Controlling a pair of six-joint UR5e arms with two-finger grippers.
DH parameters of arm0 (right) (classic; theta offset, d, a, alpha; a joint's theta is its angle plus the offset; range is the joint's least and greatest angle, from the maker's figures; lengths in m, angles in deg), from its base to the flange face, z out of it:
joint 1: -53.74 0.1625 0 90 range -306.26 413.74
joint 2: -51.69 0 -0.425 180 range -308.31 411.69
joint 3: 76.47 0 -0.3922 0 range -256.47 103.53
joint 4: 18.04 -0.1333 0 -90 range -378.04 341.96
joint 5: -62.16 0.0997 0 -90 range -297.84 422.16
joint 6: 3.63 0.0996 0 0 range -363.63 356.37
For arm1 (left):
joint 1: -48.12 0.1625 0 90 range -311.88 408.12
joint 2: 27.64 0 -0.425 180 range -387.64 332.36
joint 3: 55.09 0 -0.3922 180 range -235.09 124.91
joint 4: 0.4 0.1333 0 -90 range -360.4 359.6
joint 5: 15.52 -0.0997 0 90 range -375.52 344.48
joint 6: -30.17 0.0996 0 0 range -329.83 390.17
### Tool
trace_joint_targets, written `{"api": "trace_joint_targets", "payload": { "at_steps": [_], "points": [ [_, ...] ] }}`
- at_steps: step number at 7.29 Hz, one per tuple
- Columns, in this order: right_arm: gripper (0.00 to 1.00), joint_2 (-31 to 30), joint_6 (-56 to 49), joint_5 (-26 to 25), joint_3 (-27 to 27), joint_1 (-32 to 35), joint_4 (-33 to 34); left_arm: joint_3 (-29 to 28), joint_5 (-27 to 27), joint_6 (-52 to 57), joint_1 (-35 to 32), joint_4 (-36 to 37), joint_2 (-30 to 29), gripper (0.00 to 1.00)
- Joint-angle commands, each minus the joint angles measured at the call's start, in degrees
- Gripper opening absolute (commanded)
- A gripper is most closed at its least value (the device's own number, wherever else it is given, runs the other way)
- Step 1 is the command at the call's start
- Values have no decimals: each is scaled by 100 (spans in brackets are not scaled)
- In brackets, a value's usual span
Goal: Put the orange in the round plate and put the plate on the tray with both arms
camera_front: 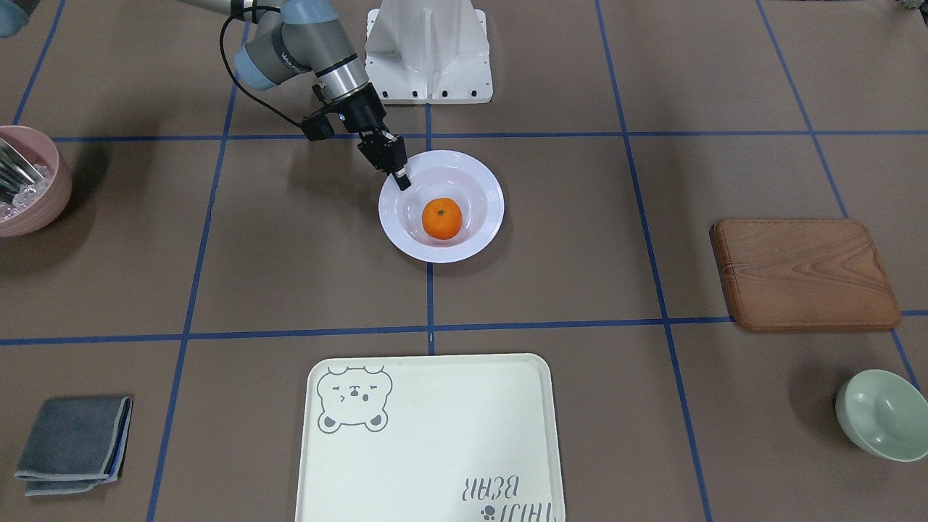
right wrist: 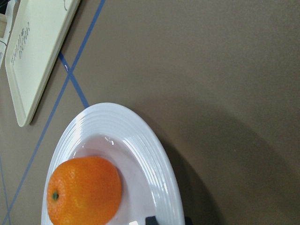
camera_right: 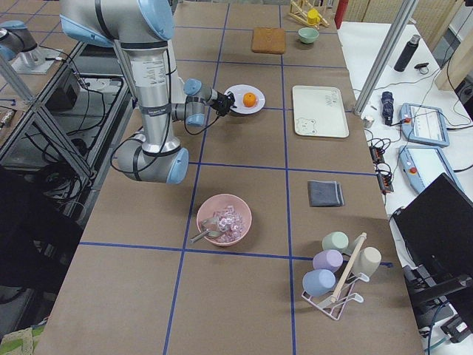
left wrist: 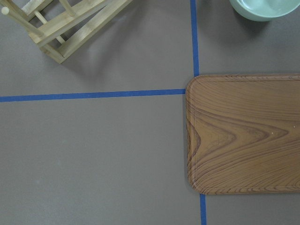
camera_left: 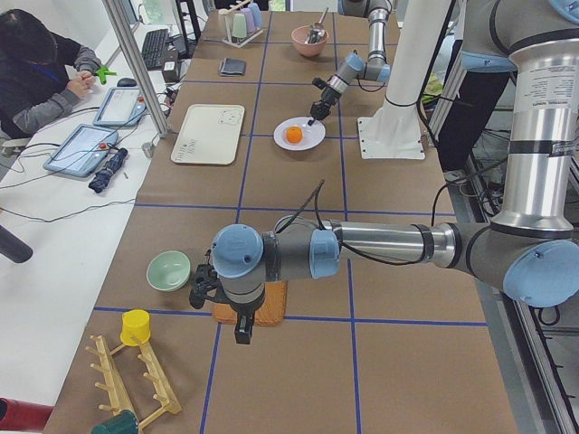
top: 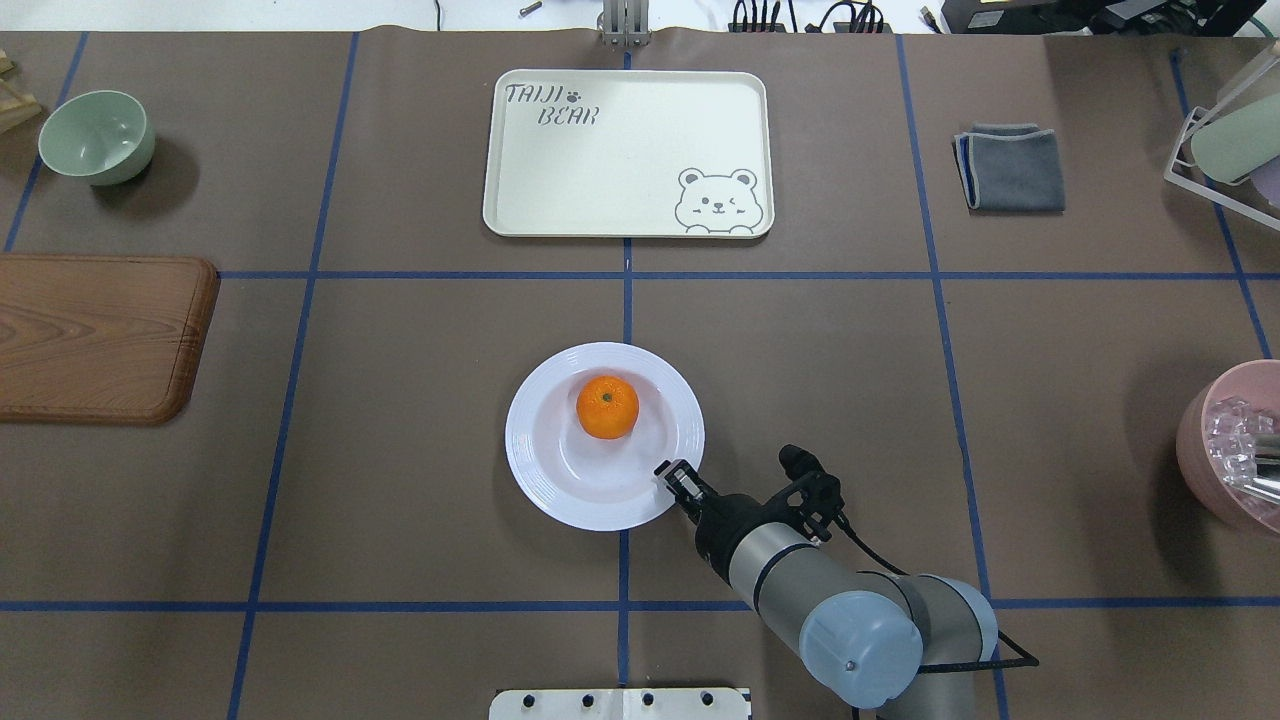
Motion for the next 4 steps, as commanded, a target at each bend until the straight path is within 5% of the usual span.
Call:
{"api": "trace_joint_targets", "payload": {
  "at_steps": [1, 4],
  "points": [
    [0, 4, -20, 7, -44, 19, -38, 9, 0, 0, -4, -7, 0, 98],
    [0, 4, 33, -72, -316, 80, -64, 9, 9, 0, 5, -7, 0, 98]
  ]
}}
